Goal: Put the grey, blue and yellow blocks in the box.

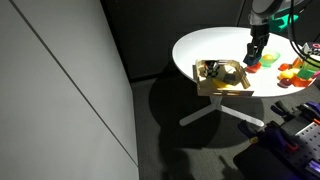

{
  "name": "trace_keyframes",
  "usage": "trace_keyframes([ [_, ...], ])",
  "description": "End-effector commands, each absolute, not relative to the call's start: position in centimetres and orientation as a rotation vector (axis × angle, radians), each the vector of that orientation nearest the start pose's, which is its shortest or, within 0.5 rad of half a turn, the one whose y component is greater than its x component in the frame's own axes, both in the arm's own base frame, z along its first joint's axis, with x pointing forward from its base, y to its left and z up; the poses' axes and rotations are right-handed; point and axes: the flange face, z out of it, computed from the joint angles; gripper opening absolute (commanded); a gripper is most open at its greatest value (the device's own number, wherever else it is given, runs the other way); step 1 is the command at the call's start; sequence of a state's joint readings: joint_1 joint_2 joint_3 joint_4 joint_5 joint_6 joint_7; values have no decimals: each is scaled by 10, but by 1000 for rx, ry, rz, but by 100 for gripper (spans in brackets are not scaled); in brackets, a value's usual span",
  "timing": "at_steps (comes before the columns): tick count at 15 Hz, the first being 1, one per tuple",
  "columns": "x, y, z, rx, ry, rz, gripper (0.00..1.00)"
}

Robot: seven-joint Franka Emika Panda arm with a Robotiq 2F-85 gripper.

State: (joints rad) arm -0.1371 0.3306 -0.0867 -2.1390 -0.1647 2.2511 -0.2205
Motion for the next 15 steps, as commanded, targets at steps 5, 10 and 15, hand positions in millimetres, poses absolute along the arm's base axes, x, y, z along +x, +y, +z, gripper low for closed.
trace_keyframes([
  [5, 550, -98, 209, -3207, -148, 341, 34],
  [10, 557, -85, 191, -3191, -139, 322, 34],
  [15, 565, -85, 180, -3204, -121, 294, 34],
])
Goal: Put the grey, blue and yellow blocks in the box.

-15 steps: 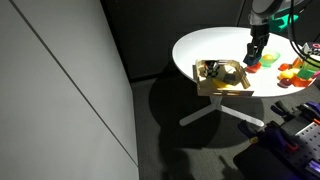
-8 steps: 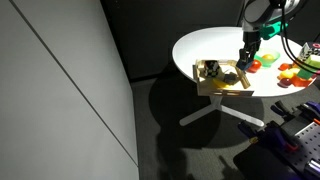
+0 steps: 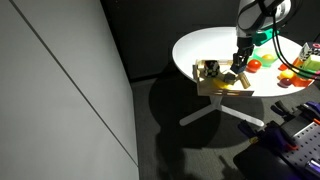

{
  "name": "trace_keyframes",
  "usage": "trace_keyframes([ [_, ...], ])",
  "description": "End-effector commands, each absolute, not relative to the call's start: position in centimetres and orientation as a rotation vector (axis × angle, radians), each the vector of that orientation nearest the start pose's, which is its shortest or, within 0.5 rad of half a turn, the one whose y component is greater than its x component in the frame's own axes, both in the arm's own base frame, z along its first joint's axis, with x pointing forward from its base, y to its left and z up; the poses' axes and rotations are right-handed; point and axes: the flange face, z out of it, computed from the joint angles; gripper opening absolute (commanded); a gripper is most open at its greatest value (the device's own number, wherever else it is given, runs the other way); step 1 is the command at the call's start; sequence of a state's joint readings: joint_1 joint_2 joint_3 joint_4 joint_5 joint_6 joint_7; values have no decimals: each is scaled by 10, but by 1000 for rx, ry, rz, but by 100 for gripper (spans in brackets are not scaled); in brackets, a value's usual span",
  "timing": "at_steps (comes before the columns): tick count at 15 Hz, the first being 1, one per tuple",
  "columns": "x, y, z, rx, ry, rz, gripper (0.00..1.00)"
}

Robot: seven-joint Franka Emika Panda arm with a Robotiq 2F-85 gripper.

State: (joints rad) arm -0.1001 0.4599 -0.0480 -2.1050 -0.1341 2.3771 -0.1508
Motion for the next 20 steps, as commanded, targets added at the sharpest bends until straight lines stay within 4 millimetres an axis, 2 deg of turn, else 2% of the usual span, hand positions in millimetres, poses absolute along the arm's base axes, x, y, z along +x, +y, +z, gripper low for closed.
trace_keyframes([
  [1, 568, -86, 178, -3206, -112, 292, 34],
  [6, 577, -89, 169, -3215, -72, 278, 34],
  [7, 578, -90, 167, -3217, -66, 277, 84],
  [8, 579, -90, 166, -3217, -59, 276, 87],
  [10, 579, -94, 166, -3216, -45, 269, 99],
  [16, 568, -114, 176, -3227, -3, 283, 100],
  [20, 554, -142, 178, -3244, 33, 343, 100],
])
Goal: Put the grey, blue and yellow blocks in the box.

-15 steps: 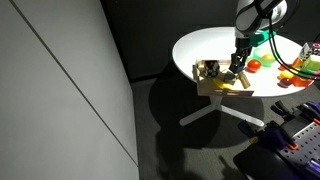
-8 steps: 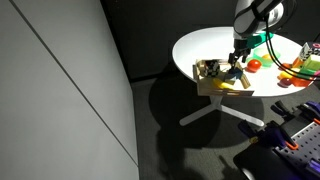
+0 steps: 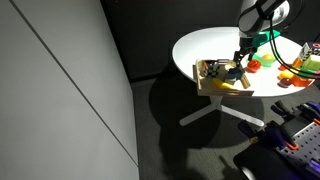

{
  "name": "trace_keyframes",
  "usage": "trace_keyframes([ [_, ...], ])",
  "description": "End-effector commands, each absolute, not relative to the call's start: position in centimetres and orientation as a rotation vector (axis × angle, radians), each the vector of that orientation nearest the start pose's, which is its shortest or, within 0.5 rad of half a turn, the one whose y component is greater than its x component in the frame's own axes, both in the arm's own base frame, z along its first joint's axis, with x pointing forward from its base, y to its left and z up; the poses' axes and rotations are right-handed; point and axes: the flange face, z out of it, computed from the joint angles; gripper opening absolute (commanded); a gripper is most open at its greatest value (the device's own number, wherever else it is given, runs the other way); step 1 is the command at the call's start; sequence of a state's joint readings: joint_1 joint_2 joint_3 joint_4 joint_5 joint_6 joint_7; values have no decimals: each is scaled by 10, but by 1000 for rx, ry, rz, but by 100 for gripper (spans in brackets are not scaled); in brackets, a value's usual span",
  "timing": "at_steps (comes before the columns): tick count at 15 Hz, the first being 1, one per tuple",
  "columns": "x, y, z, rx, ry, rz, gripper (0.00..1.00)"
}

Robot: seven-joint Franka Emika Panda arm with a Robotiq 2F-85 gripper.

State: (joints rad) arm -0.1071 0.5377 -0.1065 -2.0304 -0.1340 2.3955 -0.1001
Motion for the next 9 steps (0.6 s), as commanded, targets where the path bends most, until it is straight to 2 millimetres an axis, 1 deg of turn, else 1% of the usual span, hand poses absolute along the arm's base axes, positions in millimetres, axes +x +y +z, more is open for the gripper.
trace_keyframes([
  [1, 551, -149, 179, -3250, 48, 350, 100],
  [6, 535, -191, 187, -3267, 98, 400, 100],
  [9, 525, -215, 189, -3278, 81, 447, 100],
])
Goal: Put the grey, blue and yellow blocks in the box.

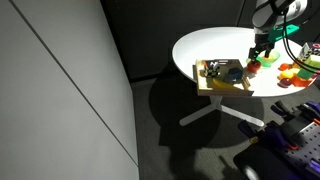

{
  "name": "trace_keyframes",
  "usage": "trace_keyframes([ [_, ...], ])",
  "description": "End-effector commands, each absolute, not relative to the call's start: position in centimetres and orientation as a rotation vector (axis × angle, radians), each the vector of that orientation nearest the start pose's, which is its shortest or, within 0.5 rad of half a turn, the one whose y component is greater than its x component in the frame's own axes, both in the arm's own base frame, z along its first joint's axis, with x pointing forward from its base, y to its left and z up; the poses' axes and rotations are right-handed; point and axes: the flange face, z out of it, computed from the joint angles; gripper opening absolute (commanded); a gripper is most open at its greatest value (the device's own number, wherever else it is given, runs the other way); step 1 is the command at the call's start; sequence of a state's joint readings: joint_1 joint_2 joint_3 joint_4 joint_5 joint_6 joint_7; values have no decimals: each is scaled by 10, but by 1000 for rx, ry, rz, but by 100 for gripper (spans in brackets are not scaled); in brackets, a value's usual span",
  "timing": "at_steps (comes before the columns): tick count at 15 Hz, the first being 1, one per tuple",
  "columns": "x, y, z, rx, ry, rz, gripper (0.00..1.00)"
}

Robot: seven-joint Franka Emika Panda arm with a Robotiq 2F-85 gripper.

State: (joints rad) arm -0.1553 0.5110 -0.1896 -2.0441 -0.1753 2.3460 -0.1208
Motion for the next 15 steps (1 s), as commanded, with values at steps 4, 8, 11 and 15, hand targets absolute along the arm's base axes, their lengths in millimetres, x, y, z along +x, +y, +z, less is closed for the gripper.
trace_keyframes([
  [4, 510, -243, 192, -3291, -5, 538, 100],
  [8, 496, -262, 195, -3274, -105, 630, 100],
  [11, 486, -274, 198, -3271, -166, 688, 100],
  [15, 474, -287, 199, -3273, -242, 757, 100],
])
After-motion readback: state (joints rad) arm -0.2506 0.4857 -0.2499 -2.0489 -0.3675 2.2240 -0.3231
